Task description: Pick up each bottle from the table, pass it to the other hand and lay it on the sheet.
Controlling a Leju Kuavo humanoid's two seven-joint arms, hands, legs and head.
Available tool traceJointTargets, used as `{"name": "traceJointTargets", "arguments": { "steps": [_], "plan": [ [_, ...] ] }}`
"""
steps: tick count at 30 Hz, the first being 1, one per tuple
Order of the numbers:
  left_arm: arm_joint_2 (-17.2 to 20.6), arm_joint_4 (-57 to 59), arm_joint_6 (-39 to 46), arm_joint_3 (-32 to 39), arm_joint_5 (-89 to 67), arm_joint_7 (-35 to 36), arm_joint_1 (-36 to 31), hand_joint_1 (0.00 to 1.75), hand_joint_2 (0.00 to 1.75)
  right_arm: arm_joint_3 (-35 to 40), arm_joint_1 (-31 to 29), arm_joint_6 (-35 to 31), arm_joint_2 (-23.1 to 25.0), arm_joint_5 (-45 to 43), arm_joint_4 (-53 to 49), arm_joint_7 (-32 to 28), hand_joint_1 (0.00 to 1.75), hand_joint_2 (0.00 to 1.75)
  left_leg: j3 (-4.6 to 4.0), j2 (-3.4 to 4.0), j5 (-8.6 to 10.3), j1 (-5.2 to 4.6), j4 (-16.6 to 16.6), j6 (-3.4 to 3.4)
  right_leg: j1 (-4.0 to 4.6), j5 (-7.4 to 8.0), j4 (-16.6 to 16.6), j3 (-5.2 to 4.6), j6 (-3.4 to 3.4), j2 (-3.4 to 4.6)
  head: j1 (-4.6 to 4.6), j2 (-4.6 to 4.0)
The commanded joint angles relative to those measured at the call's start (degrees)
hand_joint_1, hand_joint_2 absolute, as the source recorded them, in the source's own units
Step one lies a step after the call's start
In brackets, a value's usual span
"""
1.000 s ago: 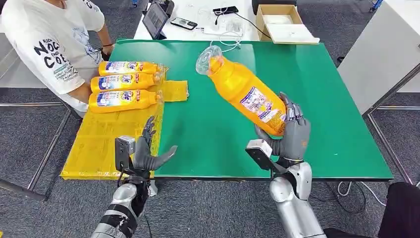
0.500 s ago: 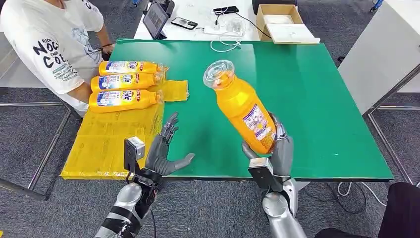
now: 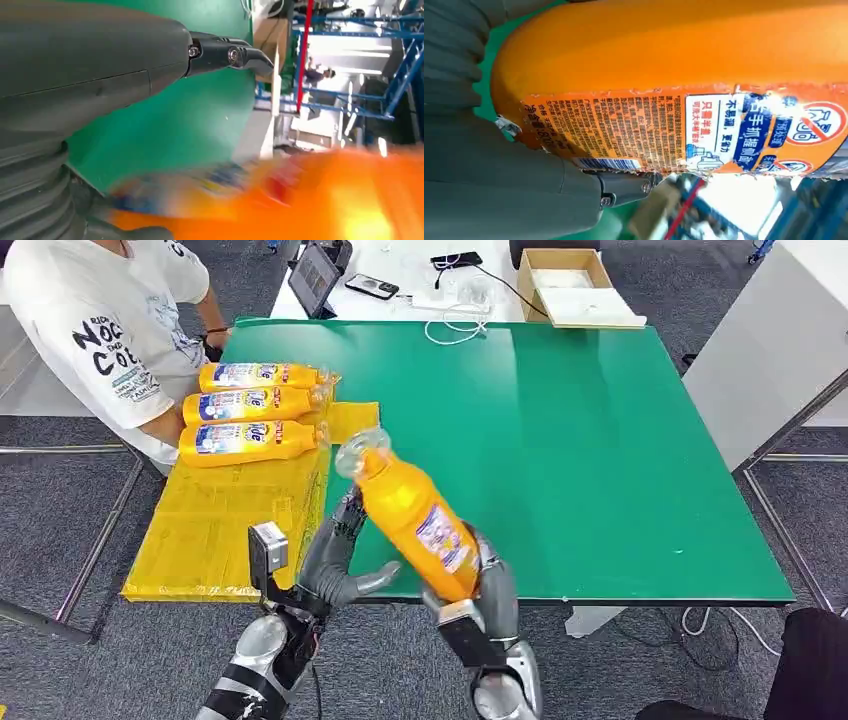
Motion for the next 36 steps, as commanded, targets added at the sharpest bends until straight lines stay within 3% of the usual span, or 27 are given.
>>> {"name": "traceJointTargets", "arguments": {
  "steps": [1, 23, 24, 25, 26, 36],
  "plan": [
    [2.7, -0.1, -3.3, -3.0, 4.3, 1.3, 0.5, 0.0, 1.75, 6.4, -4.4, -1.4, -0.3, 1.6, 11.7, -0.2, 1.75, 1.75, 0.37, 0.12, -0.11, -0.02, 0.0, 0.07, 0.02, -0.07, -0.1, 0.36, -0.13, 0.04, 0.02, 0.0],
    [3.6, 1.8, -8.9, -5.2, 8.6, 3.0, 0.0, 0.0, 1.75, 2.0, -8.0, -1.9, 1.3, 8.1, 14.3, 0.5, 1.75, 1.75, 0.25, 0.09, -0.06, -0.04, 0.0, 0.05, -0.01, -0.04, -0.1, 0.22, -0.11, 0.0, 0.02, 0.0],
    [3.5, 2.0, -9.2, -5.5, 8.5, 2.6, -0.2, 0.4, 1.75, 2.1, -8.3, -1.7, 1.4, 8.3, 14.7, 0.8, 1.75, 1.75, 0.13, 0.05, -0.01, -0.05, 0.0, 0.04, -0.04, -0.01, 0.0, 0.11, -0.08, -0.01, 0.02, 0.0],
    [3.3, 2.0, -9.7, -5.6, 8.7, 2.1, -0.2, 1.2, 1.75, 2.5, -8.6, -1.9, 1.4, 9.0, 15.5, 1.2, 1.75, 1.75, 0.27, 0.07, -0.07, -0.05, 0.0, 0.05, -0.02, -0.06, 0.0, 0.25, -0.13, -0.03, 0.02, 0.0],
    [3.3, 1.8, -9.9, -5.7, 8.9, 2.0, -0.2, 1.75, 1.75, 2.5, -8.7, -1.6, 1.5, 9.0, 15.8, 1.2, 1.75, 1.75, 0.17, 0.03, -0.03, -0.04, 0.0, 0.04, -0.02, -0.03, 0.0, 0.16, -0.1, -0.04, 0.02, 0.0],
    [3.2, 0.9, -6.1, -5.1, 5.4, 1.6, -0.4, 1.75, 1.75, 3.6, -8.8, -0.7, 1.3, 10.2, 17.9, 2.4, 1.75, 1.75, 0.14, 0.01, -0.02, -0.03, 0.0, 0.03, -0.01, -0.02, 0.0, 0.13, -0.08, -0.06, 0.0, 0.0]
  ]
}}
